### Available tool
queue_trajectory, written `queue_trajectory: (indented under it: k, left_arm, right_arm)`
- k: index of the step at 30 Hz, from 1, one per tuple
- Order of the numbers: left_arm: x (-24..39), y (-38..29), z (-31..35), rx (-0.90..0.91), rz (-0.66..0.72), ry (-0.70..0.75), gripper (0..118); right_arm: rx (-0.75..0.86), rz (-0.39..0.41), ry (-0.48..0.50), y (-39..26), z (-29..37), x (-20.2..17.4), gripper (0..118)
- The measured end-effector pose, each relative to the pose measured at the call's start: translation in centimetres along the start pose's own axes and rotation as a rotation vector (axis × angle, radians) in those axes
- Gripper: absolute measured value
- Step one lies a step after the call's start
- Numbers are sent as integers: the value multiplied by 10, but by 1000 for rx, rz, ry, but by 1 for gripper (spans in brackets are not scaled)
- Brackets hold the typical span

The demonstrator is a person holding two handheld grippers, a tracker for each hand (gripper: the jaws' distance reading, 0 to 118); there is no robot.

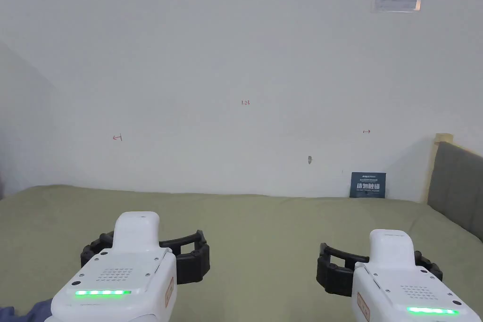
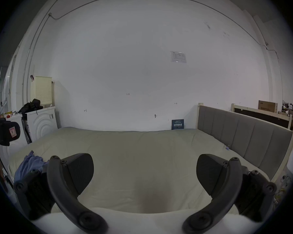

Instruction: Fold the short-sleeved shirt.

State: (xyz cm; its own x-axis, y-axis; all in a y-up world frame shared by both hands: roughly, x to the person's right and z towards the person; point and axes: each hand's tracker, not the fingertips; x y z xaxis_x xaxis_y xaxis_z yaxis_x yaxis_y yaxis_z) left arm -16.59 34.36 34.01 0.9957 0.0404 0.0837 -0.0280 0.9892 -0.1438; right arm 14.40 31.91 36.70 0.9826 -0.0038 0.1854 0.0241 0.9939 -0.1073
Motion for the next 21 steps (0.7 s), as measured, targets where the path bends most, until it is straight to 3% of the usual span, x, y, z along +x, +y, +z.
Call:
queue_trajectory:
  k: [21]
  left_arm:
    - [-2, 4, 3, -26, 32, -11, 118]
  right_arm:
    - [-11, 32, 2, 3, 1, -2, 118]
